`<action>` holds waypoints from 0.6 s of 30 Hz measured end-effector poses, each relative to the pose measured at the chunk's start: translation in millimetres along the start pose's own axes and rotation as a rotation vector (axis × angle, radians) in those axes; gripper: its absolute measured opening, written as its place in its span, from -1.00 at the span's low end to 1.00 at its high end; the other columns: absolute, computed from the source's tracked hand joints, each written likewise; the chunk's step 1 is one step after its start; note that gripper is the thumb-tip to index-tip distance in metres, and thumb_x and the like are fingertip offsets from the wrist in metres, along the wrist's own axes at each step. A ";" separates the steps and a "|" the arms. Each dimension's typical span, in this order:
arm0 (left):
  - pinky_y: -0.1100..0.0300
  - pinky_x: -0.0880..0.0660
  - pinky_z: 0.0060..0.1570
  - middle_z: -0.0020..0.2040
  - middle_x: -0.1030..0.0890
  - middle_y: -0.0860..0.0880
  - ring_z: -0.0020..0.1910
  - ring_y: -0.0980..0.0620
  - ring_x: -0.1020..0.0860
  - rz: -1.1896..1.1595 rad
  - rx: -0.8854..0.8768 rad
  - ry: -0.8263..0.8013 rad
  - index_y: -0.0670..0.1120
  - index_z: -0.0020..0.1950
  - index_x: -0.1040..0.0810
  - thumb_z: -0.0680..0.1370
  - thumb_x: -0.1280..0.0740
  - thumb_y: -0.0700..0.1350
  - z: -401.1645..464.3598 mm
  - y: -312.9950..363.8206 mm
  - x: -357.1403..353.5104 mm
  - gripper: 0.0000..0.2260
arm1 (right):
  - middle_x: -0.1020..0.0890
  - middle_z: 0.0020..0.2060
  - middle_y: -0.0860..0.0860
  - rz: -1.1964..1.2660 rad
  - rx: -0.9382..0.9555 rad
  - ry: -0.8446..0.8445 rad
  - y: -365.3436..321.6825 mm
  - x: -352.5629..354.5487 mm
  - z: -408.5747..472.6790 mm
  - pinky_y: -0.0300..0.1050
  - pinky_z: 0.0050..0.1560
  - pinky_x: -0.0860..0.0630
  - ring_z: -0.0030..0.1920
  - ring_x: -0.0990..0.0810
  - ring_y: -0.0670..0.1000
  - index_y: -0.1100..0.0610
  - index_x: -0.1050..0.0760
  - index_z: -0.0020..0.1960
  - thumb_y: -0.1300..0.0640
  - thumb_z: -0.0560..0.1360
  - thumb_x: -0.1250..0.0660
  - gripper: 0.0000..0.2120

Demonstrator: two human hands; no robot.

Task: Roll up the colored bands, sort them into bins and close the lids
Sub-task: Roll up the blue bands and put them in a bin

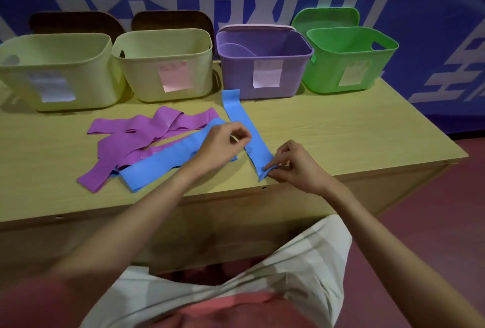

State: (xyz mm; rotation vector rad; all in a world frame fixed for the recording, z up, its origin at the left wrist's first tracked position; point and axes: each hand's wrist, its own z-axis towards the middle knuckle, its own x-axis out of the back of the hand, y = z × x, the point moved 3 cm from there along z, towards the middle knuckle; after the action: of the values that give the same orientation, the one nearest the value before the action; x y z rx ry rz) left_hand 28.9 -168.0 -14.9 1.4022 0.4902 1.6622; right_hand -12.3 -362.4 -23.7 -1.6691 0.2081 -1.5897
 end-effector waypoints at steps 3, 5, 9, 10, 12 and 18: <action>0.36 -0.48 -0.10 -0.18 -0.66 -0.02 -0.18 0.13 -0.58 0.013 -0.092 0.019 -0.19 -0.12 -0.63 0.48 -0.41 -0.28 -33.4 10.6 -8.1 -0.97 | -0.49 -0.05 -0.01 -0.049 0.049 0.086 4.4 -2.7 -5.1 -0.40 -0.04 -0.28 0.00 -0.38 -0.02 0.07 -0.70 -0.06 0.20 0.41 -0.50 -0.88; 0.28 -0.49 -0.08 -0.16 -0.65 0.01 -0.16 0.14 -0.56 0.040 -0.154 0.039 -0.17 -0.10 -0.63 0.47 -0.43 -0.24 -44.3 12.9 -10.4 -0.96 | -0.58 -0.06 -0.02 -0.049 0.087 0.133 4.5 -3.3 -8.1 -0.42 -0.03 -0.28 -0.02 -0.40 -0.02 0.09 -0.70 -0.06 0.22 0.41 -0.49 -0.88; 0.19 -0.49 0.00 -0.04 -0.62 0.06 -0.03 0.12 -0.57 0.146 -0.235 -0.023 -0.09 0.01 -0.60 0.46 -0.45 -0.03 -55.7 7.9 -15.2 -0.79 | -0.64 -0.17 -0.10 0.043 0.081 0.175 2.4 -4.2 -13.3 -0.31 -0.06 -0.36 -0.06 -0.47 -0.05 0.11 -0.69 -0.07 0.23 0.43 -0.47 -0.90; 0.17 -0.51 0.01 -0.03 -0.62 0.06 -0.02 0.11 -0.57 0.146 -0.229 -0.039 -0.09 0.02 -0.59 0.45 -0.45 0.01 -58.0 6.0 -16.2 -0.77 | -0.63 -0.19 -0.12 0.065 0.071 0.178 1.9 -5.6 -14.8 -0.30 -0.07 -0.38 -0.07 -0.49 -0.04 0.11 -0.69 -0.07 0.23 0.43 -0.47 -0.91; 0.10 -0.53 -0.01 -0.04 -0.61 0.06 -0.04 0.11 -0.57 0.129 -0.220 -0.064 -0.09 0.02 -0.59 0.46 -0.44 0.03 -62.1 2.5 -18.8 -0.76 | -0.62 -0.19 -0.15 0.091 0.071 0.177 2.0 -9.7 -17.1 -0.27 -0.07 -0.42 -0.07 -0.53 -0.04 0.12 -0.68 -0.06 0.24 0.43 -0.47 -0.90; 0.05 -0.50 -0.07 -0.10 -0.62 0.03 -0.06 0.07 -0.56 0.146 -0.212 -0.064 -0.12 -0.06 -0.60 0.53 -0.30 0.04 -69.8 -1.4 -26.1 -0.76 | -0.65 -0.14 -0.08 0.136 0.058 0.193 8.3 -21.4 -21.4 -0.29 -0.06 -0.47 -0.11 -0.58 -0.10 0.11 -0.67 -0.01 0.21 0.43 -0.48 -0.86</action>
State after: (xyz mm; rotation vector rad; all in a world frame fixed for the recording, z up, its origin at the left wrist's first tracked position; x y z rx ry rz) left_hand -36.2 -172.2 -51.0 1.3547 0.1729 1.7238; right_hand -32.4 -363.9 -47.8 -1.4272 0.3631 -1.6371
